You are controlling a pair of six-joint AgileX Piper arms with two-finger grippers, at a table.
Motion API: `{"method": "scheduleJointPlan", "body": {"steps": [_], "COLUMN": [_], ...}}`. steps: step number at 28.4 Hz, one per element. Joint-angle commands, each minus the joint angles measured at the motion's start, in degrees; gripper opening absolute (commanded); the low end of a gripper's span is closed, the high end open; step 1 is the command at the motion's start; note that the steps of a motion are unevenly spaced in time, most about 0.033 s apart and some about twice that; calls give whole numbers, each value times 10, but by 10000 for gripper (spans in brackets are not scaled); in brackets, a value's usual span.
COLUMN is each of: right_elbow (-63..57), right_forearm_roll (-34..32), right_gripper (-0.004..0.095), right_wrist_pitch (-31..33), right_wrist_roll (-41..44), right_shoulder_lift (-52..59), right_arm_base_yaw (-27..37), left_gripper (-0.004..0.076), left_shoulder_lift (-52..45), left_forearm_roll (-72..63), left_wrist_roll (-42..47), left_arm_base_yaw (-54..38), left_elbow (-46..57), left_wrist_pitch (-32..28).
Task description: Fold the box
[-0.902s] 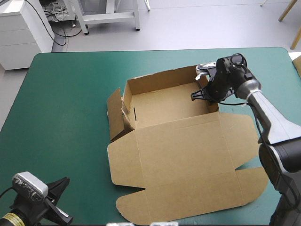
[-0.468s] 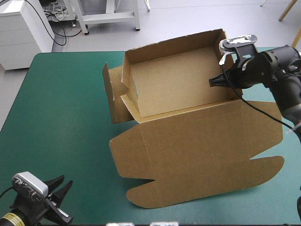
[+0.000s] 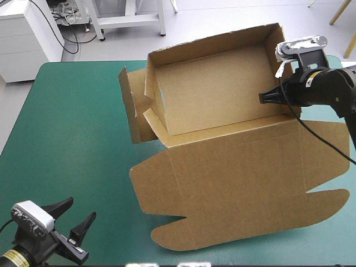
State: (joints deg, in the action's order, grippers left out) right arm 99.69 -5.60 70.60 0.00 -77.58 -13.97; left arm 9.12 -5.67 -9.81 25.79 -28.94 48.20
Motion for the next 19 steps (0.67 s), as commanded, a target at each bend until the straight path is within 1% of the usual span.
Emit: {"method": "scheduleJointPlan", "body": {"steps": [1,4,10,11,14,19], "right_elbow": [15,15,15,15,15,15], "right_forearm_roll": [1,1,3,3,3,3], "right_gripper": [-22,-22,-22,-22,-22,-22], "right_wrist_pitch": [-36,-36,-36,-36,-36,-36], "right_wrist_roll": [0,0,0,-6,-13,-19], "right_shoulder_lift": [20,20,20,20,20,20], "right_arm_base_yaw": [3,3,3,3,3,3], "left_gripper": [460,460,460,460,460,460], "left_shoulder_lift": [33,86,222,270,348,452], "left_forearm_roll": [30,89,163,164,163,171], "left_wrist_roll": [56,123,182,185,185,185], "left_arm_base_yaw": [0,0,0,0,0,0], "left_elbow": [-23,-47,-115,-147,-197,-281], "left_wrist_pitch": [-69,-67,-60,-52,-29,2]}}
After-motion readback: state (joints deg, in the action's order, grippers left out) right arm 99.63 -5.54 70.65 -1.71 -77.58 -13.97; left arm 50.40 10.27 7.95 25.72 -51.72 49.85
